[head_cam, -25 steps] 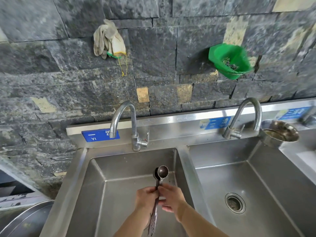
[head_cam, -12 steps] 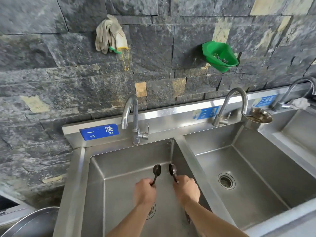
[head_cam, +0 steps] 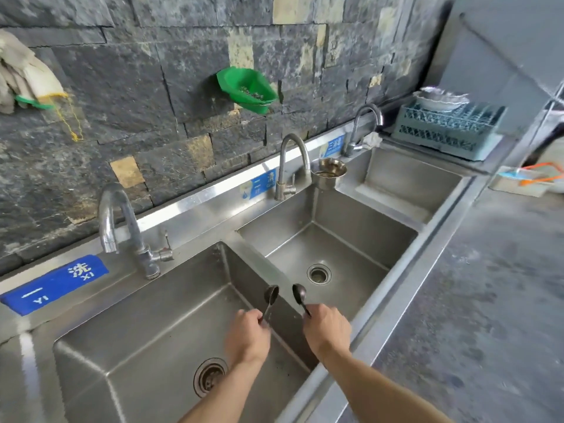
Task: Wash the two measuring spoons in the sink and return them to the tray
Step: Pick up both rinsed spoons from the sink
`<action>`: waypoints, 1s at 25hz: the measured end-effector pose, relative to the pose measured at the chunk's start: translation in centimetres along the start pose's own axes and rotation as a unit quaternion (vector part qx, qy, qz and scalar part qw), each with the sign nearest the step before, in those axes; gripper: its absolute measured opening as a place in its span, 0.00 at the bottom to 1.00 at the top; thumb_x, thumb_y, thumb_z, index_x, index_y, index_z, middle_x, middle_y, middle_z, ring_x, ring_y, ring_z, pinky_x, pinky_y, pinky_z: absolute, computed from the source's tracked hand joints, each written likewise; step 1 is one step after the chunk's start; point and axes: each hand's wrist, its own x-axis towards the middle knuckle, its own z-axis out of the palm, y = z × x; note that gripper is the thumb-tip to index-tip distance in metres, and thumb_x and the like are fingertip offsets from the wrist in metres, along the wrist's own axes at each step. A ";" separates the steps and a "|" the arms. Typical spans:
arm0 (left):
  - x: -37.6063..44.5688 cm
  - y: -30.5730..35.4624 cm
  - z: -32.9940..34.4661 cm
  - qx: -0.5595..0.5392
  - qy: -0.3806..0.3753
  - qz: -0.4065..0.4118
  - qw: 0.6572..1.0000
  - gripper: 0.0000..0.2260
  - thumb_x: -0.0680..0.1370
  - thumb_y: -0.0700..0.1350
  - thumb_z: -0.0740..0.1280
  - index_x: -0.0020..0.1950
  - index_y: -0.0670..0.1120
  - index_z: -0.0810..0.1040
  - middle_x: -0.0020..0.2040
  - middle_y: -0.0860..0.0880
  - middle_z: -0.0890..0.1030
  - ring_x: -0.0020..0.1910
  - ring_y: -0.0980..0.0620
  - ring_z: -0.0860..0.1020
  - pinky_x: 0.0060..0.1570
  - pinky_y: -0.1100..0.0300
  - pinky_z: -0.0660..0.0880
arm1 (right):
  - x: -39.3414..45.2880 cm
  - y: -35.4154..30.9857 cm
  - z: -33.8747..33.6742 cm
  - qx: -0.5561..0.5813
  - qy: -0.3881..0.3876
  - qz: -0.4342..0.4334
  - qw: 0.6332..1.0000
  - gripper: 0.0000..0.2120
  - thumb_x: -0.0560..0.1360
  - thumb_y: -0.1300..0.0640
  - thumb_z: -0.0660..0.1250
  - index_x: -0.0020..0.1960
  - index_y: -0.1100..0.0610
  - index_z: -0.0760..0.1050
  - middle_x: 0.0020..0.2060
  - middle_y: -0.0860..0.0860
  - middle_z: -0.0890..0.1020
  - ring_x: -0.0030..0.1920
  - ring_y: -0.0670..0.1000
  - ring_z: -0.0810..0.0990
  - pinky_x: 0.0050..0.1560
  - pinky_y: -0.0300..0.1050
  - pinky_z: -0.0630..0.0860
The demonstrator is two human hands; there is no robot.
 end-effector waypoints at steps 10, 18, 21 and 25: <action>-12.5 17.4 12.7 -0.290 -0.290 0.042 0.911 0.12 0.71 0.45 0.76 0.50 0.40 0.86 0.43 0.42 0.86 0.43 0.48 0.81 0.52 0.51 0.78 | -8.0 22.1 -9.0 0.579 0.109 0.291 0.753 0.09 0.76 0.66 0.64 0.50 0.61 0.82 0.36 0.56 0.83 0.29 0.53 0.80 0.27 0.38 0.72; -30.9 29.4 19.4 -0.295 -0.466 0.113 0.827 0.09 0.74 0.42 0.73 0.53 0.42 0.83 0.43 0.47 0.86 0.39 0.54 0.80 0.39 0.61 0.76 | -21.7 38.6 -16.5 0.637 0.210 0.315 0.671 0.08 0.79 0.66 0.64 0.54 0.60 0.80 0.42 0.55 0.85 0.40 0.54 0.82 0.39 0.45 0.81; -37.8 32.6 20.9 -0.280 -0.506 0.143 0.803 0.06 0.73 0.42 0.73 0.50 0.45 0.83 0.41 0.49 0.85 0.37 0.54 0.80 0.35 0.62 0.75 | -27.7 44.0 -18.9 0.642 0.255 0.312 0.652 0.09 0.78 0.66 0.65 0.52 0.56 0.81 0.39 0.52 0.86 0.36 0.50 0.85 0.34 0.42 0.81; -46.5 36.2 22.7 -0.251 -0.563 0.178 0.767 0.04 0.74 0.42 0.73 0.47 0.46 0.83 0.42 0.48 0.86 0.39 0.52 0.81 0.39 0.58 0.76 | -35.3 50.1 -21.1 0.644 0.324 0.329 0.610 0.09 0.78 0.66 0.66 0.51 0.55 0.82 0.44 0.54 0.88 0.43 0.54 0.87 0.41 0.47 0.85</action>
